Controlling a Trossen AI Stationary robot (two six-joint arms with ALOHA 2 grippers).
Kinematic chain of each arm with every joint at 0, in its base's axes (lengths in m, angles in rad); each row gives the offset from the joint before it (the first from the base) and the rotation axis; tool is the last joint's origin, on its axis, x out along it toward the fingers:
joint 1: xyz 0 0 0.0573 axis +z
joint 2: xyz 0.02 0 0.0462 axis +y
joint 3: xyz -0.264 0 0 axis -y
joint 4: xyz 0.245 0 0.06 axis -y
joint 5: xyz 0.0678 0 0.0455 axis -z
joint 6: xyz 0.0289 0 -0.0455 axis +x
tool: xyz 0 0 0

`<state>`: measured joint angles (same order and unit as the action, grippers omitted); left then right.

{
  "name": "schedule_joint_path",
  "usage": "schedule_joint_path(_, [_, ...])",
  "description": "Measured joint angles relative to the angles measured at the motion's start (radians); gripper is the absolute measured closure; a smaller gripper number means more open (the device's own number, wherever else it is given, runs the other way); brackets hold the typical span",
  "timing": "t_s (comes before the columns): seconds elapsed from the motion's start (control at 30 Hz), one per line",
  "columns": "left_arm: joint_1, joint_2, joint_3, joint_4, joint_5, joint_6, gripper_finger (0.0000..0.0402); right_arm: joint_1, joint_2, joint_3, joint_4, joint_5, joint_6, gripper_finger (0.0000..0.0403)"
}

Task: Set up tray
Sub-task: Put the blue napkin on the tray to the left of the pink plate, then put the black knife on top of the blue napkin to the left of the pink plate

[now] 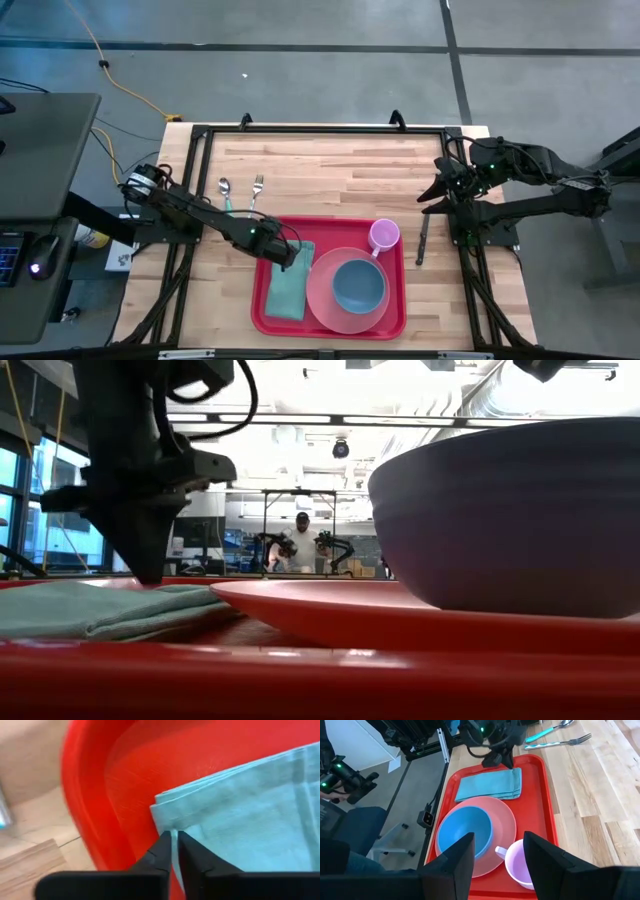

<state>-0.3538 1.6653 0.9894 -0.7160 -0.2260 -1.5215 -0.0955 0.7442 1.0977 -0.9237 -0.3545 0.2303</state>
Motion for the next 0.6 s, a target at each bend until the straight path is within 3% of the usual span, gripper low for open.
schedule_joint_path(0.27, [0.000,-0.086,0.040,-0.086,-0.123,0.030,0.0289,0.000,0.000,0.000,-0.010,0.000,0.000,0.0254])
schedule_joint_path(0.4, [0.000,-0.176,0.090,-0.075,-0.285,0.229,0.0286,0.000,0.003,0.000,-0.023,0.001,0.000,0.0254])
schedule_joint_path(0.6, [0.000,-0.291,0.223,-0.060,-0.491,0.646,0.0285,0.000,0.001,0.000,-0.042,0.014,0.001,0.0254])
